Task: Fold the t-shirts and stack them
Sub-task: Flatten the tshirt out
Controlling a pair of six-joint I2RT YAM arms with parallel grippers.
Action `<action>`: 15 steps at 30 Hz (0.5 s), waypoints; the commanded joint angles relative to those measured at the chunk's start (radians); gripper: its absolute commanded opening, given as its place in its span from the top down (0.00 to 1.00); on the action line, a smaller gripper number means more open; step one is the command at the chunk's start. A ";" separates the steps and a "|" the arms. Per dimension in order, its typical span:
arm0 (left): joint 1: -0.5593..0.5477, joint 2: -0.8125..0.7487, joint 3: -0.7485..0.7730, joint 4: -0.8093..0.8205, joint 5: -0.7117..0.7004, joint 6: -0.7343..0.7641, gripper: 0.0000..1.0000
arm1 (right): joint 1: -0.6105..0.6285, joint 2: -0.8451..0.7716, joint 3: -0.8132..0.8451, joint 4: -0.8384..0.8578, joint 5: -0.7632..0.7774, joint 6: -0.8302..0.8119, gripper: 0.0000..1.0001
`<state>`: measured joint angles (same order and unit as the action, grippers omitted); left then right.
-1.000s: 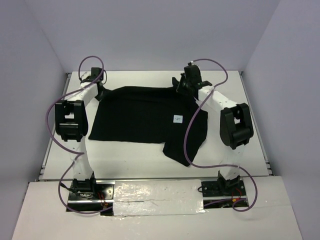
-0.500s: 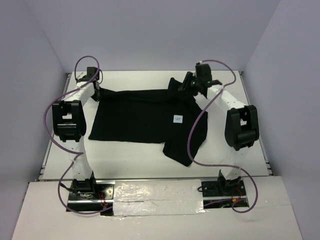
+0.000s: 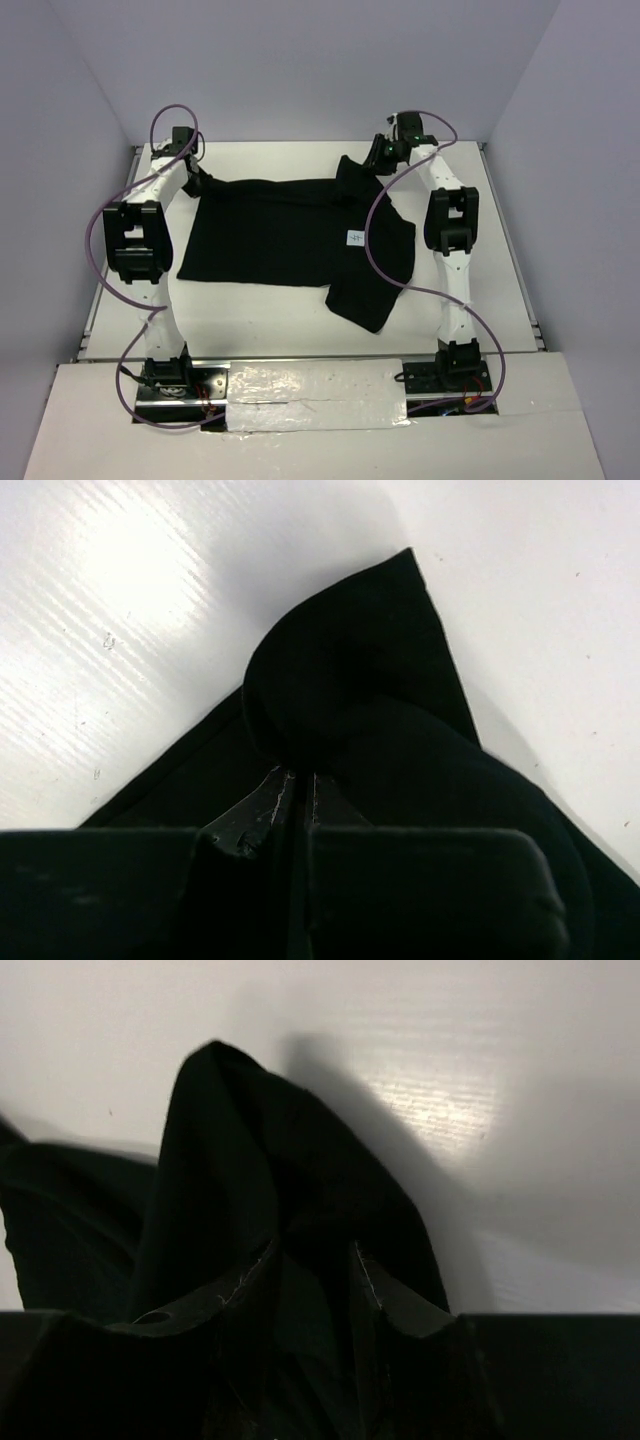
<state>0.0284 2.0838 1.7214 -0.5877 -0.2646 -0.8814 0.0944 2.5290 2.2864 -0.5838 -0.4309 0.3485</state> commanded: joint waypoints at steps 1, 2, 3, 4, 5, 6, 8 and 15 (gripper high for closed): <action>0.001 0.001 0.024 -0.005 0.024 0.019 1.00 | 0.008 -0.036 -0.013 -0.023 -0.074 -0.043 0.60; 0.002 0.001 0.020 -0.001 0.028 0.018 1.00 | 0.008 -0.032 -0.008 -0.030 -0.069 -0.049 0.61; 0.002 0.004 0.018 -0.001 0.030 0.016 1.00 | 0.010 -0.027 -0.008 -0.033 -0.072 -0.055 0.62; 0.002 0.005 0.018 0.000 0.036 0.013 1.00 | 0.011 -0.027 -0.008 -0.034 -0.072 -0.059 0.63; 0.001 0.009 0.020 0.000 0.039 0.012 1.00 | 0.010 -0.030 -0.016 -0.033 -0.068 -0.059 0.63; 0.002 0.010 0.020 0.000 0.044 0.012 1.00 | 0.008 -0.041 -0.025 -0.027 -0.066 -0.059 0.64; 0.002 0.012 0.017 0.000 0.045 0.006 1.00 | 0.011 -0.039 -0.036 -0.025 -0.063 -0.059 0.68; 0.002 -0.004 -0.005 0.014 0.059 0.004 1.00 | 0.011 -0.059 -0.096 -0.036 -0.005 -0.069 0.65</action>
<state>0.0284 2.0861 1.7229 -0.5838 -0.2245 -0.8703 0.1005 2.5252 2.2288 -0.6140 -0.4656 0.3054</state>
